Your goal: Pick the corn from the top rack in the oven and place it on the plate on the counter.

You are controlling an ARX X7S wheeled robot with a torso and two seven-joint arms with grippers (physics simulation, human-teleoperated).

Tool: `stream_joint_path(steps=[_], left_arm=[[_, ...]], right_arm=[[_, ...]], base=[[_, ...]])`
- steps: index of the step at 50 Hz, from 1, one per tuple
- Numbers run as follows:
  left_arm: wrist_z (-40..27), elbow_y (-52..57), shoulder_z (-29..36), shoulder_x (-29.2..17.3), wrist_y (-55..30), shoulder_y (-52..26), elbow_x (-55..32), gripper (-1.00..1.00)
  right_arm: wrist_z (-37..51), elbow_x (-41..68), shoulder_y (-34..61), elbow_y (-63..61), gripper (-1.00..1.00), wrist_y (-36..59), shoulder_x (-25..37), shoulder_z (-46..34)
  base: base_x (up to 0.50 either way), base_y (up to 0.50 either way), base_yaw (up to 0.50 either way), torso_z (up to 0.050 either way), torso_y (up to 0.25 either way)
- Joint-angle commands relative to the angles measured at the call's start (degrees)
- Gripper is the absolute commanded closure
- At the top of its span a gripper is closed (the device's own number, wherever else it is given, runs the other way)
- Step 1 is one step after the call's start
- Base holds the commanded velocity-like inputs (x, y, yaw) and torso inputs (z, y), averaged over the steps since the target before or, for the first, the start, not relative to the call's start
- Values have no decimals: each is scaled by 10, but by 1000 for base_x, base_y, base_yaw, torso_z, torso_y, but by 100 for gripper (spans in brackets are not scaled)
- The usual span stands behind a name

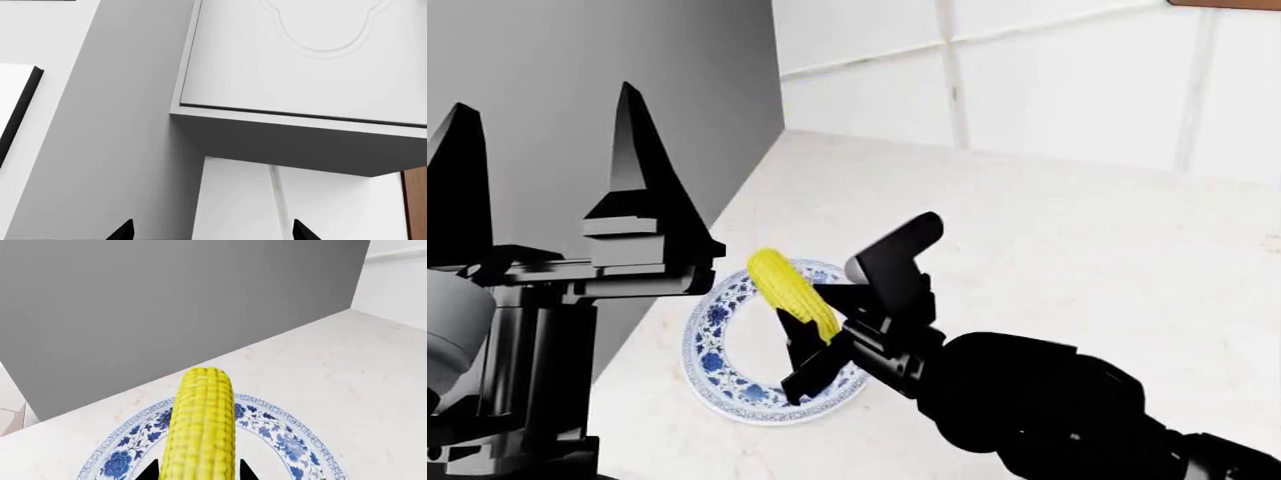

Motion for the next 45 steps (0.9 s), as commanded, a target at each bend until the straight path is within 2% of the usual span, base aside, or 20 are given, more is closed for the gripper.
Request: stream_joint_path(steps=[1,45], left_arm=[[-1,-1,1,-1,5,3,2,-100],[2,-7,9,0,14,8,9,-100]], right_arm=[[-6,-14,-3,-3,100,6,1,-7],[-12,-18,-16,22,100,0,-10,-15]], base=[[0,0,0,0,0],[0,0,0,0,0]])
